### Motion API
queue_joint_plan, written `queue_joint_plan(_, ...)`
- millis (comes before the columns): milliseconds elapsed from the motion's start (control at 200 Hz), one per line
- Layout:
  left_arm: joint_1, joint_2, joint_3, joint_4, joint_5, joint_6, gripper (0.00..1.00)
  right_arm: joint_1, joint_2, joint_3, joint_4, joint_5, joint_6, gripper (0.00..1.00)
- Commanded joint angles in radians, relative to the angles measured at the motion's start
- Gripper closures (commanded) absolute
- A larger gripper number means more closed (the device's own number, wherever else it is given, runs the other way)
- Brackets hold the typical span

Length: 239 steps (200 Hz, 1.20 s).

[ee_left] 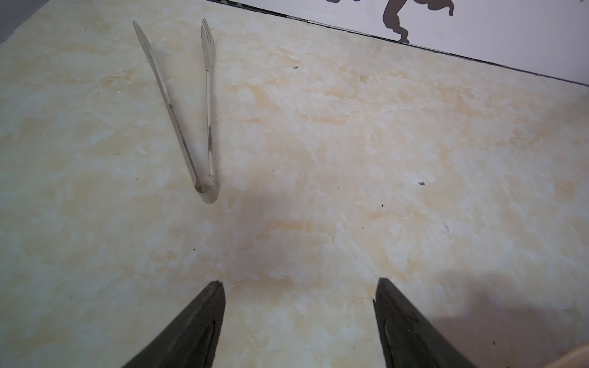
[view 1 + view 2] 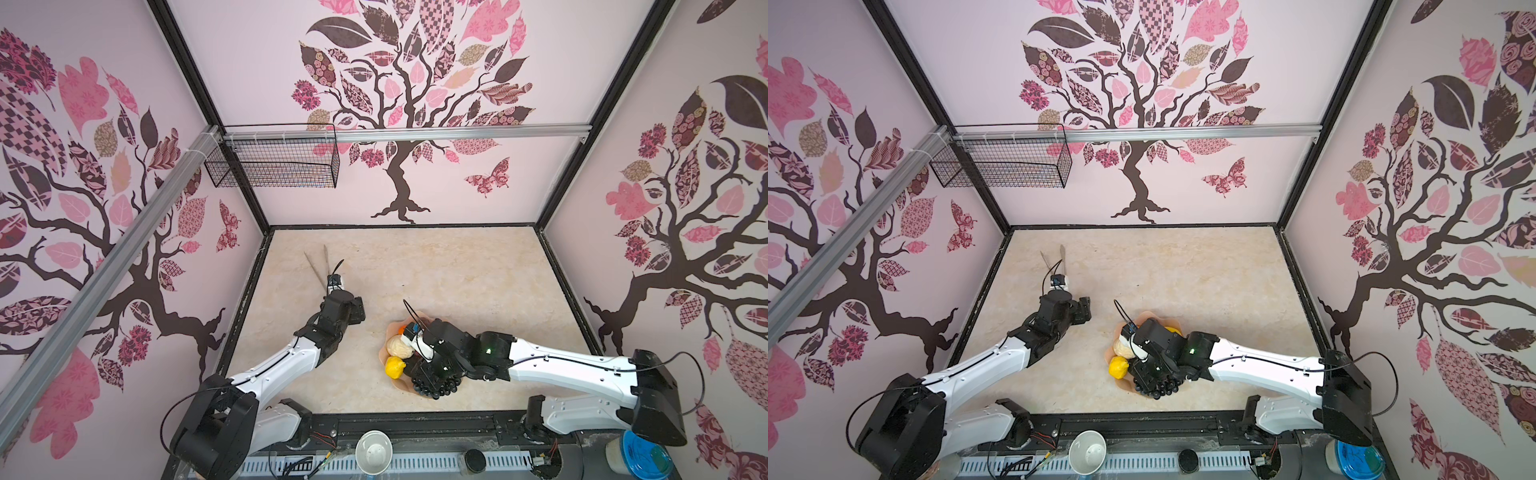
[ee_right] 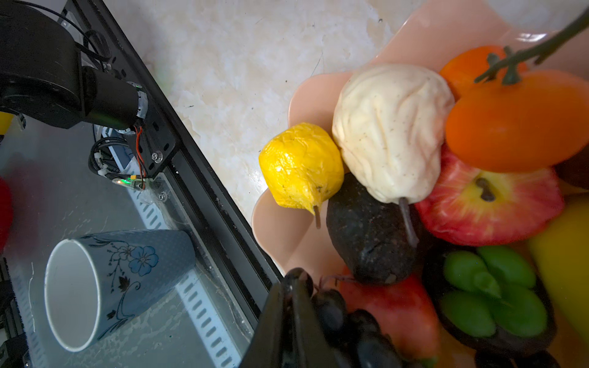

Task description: Place and organize the fake fruits in the fruit bowl

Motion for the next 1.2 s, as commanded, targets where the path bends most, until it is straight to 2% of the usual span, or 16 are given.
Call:
queue_joint_plan(0,0.005,-0.021,-0.016,0.006,0.000,0.011,0.23,0.004,0.012,-0.001,0.007,0.018,0.001,0.84)
queue_joint_plan(395,0.005,-0.021,-0.016,0.005,0.001,0.011,0.23,0.004,-0.052,0.021,-0.019,0.048,-0.002,0.66)
queue_joint_plan(510,0.004,-0.019,-0.015,0.006,0.002,0.011,0.23,0.004,-0.097,0.042,-0.040,0.092,-0.012,0.58)
queue_joint_plan(655,0.005,-0.019,-0.014,0.007,0.003,0.011,0.23,0.002,-0.157,0.053,-0.048,0.156,-0.044,0.43)
queue_joint_plan(840,0.005,-0.024,-0.012,0.003,-0.006,0.024,0.23,-0.042,-0.214,0.076,-0.059,0.280,-0.088,0.35)
queue_joint_plan(925,0.005,-0.044,-0.014,0.001,-0.021,0.025,0.23,-0.118,-0.268,0.066,-0.032,0.365,-0.123,0.27)
queue_joint_plan(1085,0.004,-0.091,-0.016,0.015,-0.055,0.022,0.21,-0.385,-0.371,-0.065,0.183,0.527,-0.175,0.14)
queue_joint_plan(1140,0.005,-0.099,-0.007,0.007,-0.076,0.026,0.21,-0.501,-0.385,-0.121,0.269,0.578,-0.143,0.08)
queue_joint_plan(1190,0.004,-0.115,-0.008,0.011,-0.099,0.029,0.21,-0.636,-0.385,-0.157,0.305,0.575,-0.072,0.03)
